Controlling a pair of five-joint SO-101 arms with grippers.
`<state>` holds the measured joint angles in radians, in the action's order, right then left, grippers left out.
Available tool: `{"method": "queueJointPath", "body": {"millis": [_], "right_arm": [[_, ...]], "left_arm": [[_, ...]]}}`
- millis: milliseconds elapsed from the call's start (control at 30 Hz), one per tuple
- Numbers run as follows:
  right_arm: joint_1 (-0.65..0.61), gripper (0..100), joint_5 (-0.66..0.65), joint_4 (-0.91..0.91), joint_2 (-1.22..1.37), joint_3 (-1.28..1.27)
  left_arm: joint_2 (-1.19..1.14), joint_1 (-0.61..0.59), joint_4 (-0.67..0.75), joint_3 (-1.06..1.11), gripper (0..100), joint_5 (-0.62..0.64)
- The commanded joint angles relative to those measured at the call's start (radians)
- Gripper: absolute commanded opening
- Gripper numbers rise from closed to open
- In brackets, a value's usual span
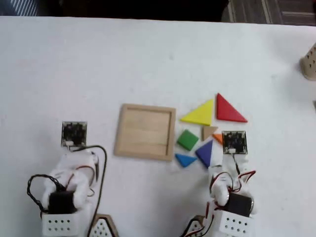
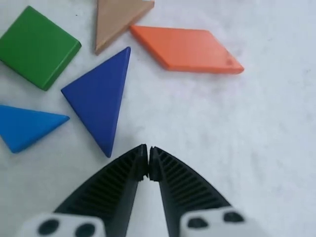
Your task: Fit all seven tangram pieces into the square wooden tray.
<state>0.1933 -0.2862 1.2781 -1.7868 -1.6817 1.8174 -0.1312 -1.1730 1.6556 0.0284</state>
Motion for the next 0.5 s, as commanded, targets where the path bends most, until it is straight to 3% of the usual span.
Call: {"method": "queueJointPath", "body": {"millis": [0,67,233,333,467], "right_arm": [[0.058,2.1,0.003,-0.024,-0.016,-0.003],[0.071,2.1,-0.029,-0.028,-0.016,-0.003],[0.085,2.1,-0.376,-0.151,-0.016,-0.008],[0.084,2.1,-0.293,-0.257,-0.015,0.0],[0.015,2.2,-0.236,-0.199,-0.013,0.069]], "left_arm": [[0.008,0.021,0.127,-0.005,3,-0.12],[0.008,0.021,0.147,0.031,3,-0.13],[0.007,0.012,0.112,0.028,3,-0.129],[0.007,-0.03,0.104,0.021,8,-0.123],[0.007,-0.087,0.057,0.003,20,-0.117]]}}
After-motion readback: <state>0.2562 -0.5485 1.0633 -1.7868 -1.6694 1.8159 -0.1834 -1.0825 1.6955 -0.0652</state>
